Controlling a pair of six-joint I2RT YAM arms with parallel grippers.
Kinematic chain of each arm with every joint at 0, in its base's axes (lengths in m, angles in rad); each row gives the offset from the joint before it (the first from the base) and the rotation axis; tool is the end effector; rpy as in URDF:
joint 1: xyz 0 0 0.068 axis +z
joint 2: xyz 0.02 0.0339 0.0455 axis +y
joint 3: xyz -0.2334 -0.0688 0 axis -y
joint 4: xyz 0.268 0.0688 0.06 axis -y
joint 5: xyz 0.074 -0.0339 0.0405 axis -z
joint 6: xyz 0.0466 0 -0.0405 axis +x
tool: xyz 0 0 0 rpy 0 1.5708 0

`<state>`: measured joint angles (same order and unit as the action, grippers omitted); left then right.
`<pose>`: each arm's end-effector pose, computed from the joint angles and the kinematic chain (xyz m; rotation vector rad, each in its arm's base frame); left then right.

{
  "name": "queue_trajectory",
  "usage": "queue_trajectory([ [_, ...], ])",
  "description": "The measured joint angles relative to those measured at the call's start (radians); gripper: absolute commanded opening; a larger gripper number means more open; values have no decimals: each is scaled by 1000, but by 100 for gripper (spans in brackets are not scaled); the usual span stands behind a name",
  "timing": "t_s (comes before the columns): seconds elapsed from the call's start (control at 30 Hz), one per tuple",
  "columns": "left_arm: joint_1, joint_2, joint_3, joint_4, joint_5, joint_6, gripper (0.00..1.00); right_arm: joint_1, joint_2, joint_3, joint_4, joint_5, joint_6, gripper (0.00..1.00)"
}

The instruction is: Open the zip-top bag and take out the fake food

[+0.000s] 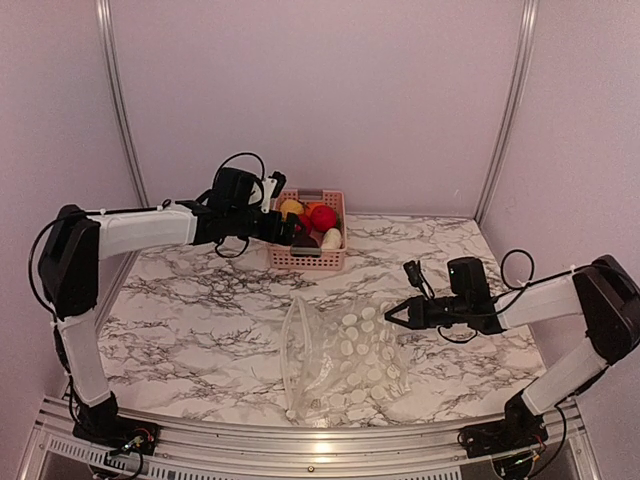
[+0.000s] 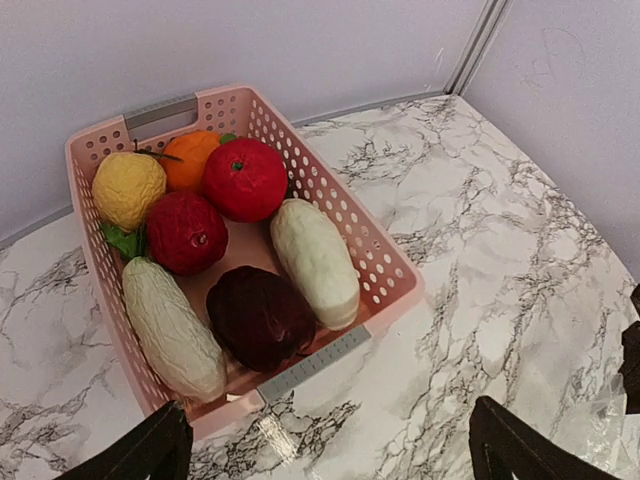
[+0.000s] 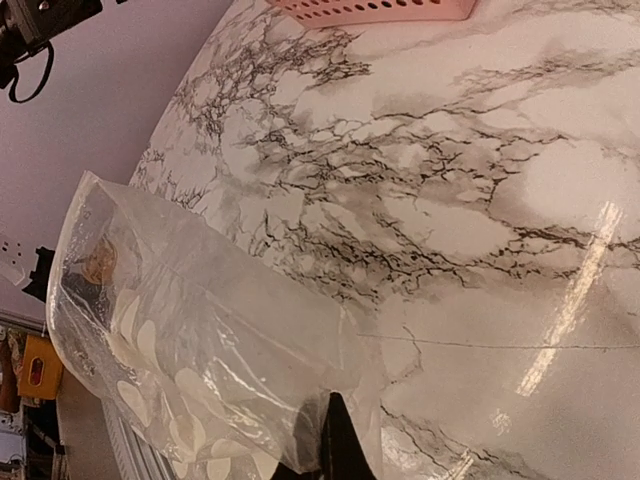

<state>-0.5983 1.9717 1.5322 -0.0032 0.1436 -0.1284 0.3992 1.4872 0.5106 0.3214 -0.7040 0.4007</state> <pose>0.3992 -0.2802 0.2172 0.5705 1.9809 -0.6014 0.2528 0.1394 0.0909 -0.4107 2.2791 1.2081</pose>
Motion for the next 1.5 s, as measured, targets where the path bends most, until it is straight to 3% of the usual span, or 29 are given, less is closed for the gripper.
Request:
queue_trajectory([
  [0.2, -60, -283, -346, 117, 33, -72, 99, 0, -50, -15, 0, 12, 5, 0],
  [0.4, -178, -320, -482, 131, 39, -100, 95, 0, -74, -20, -1, 18, 14, 0],
  [0.5, -216, -320, -514, 134, 58, -119, 89, 0, -91, -20, -2, 20, 15, 0],
  [0.7, -237, -320, -566, 182, 94, -147, 58, 0, -118, -20, -12, 35, 15, 0],
  [0.93, -240, -331, -633, 246, 160, -191, 0, 0, -132, -26, -32, 51, 14, 0],
  [1.1, -226, -362, -632, 233, 162, -146, 0, 0, -137, -31, -51, 68, 10, 0],
  [1.3, -82, -385, -631, 246, 179, -128, 0, 8, -139, -30, -51, 75, -11, 0],
  [1.5, -65, -360, -595, 267, 200, -126, 0, 5, -106, -4, -39, 89, -17, 0],
])
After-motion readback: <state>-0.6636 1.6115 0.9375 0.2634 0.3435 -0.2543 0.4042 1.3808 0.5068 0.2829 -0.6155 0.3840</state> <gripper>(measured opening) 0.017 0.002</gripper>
